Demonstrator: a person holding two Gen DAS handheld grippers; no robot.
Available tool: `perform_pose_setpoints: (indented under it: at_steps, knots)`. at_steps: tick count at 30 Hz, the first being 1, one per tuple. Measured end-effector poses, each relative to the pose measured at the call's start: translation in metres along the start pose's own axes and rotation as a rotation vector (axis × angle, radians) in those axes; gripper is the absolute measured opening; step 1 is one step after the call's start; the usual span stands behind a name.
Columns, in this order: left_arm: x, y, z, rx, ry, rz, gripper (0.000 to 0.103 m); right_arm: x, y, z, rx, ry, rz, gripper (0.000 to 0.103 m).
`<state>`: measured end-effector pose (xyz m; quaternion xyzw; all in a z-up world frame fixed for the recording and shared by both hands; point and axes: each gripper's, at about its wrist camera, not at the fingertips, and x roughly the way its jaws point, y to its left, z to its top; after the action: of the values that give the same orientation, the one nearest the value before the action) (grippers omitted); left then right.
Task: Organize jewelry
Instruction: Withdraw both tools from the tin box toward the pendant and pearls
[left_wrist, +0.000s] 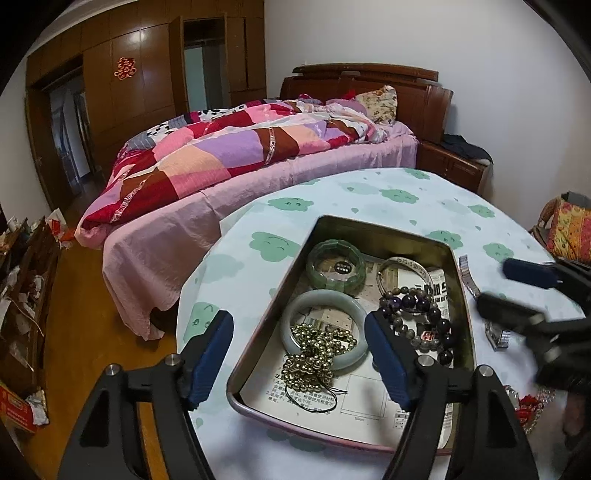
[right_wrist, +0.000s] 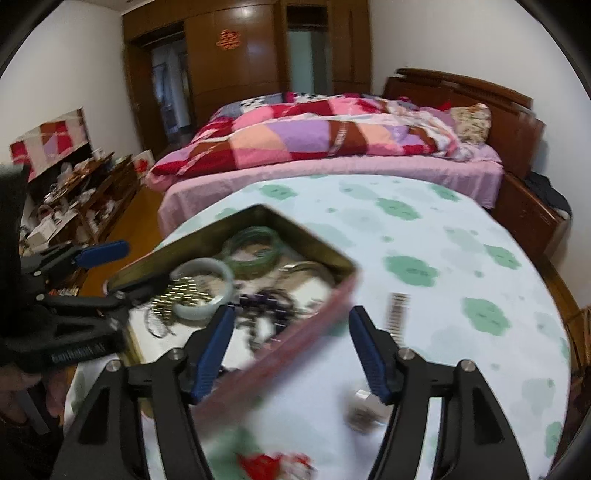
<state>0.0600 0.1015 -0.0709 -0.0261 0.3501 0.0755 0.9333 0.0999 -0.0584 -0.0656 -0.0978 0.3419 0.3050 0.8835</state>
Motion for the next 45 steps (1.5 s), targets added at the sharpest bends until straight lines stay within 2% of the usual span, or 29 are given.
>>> perform_pose_setpoints:
  at_steps: [7,14,19,23,29,33,34,36,37,38,43,45]
  knots:
    - [-0.011,-0.008,-0.001,-0.007,-0.021,-0.028,0.074,-0.037,-0.053,-0.025,0.080,0.009,-0.097,0.072]
    - [-0.027,-0.038,-0.007,0.048,-0.031,-0.062,0.074,-0.062,-0.077,-0.063,0.124,0.058,-0.146,0.072]
    - [-0.037,-0.052,-0.011,0.085,-0.036,-0.059,0.074,-0.071,-0.074,-0.082,0.122,0.091,-0.130,0.072]
    - [-0.039,-0.058,-0.015,0.095,-0.026,-0.050,0.074,-0.068,-0.058,-0.091,0.070,0.117,-0.095,0.072]
    - [-0.043,-0.073,-0.020,0.131,-0.026,-0.079,0.074,-0.058,-0.047,-0.104,0.025,0.154,-0.050,0.070]
    - [-0.045,-0.089,-0.027,0.186,-0.015,-0.113,0.074,-0.055,-0.050,-0.108,0.023,0.170,-0.113,0.069]
    - [-0.046,-0.093,-0.028,0.199,-0.013,-0.118,0.074,-0.057,-0.054,-0.106,0.042,0.165,-0.124,0.068]
    - [-0.046,-0.100,-0.030,0.224,-0.012,-0.109,0.074,-0.063,-0.057,-0.101,0.062,0.134,-0.104,0.057]
    - [-0.047,-0.100,-0.031,0.226,-0.012,-0.103,0.074,-0.065,-0.055,-0.099,0.062,0.126,-0.089,0.048]
    - [-0.046,-0.099,-0.031,0.222,-0.010,-0.096,0.074,-0.065,-0.052,-0.096,0.056,0.120,-0.065,0.044]
    - [-0.044,-0.090,-0.029,0.182,-0.002,-0.083,0.074,-0.046,-0.026,-0.086,0.000,0.151,0.030,0.043]
    - [-0.043,-0.089,-0.029,0.175,0.001,-0.084,0.074,-0.031,-0.016,-0.087,-0.038,0.199,0.046,0.036]
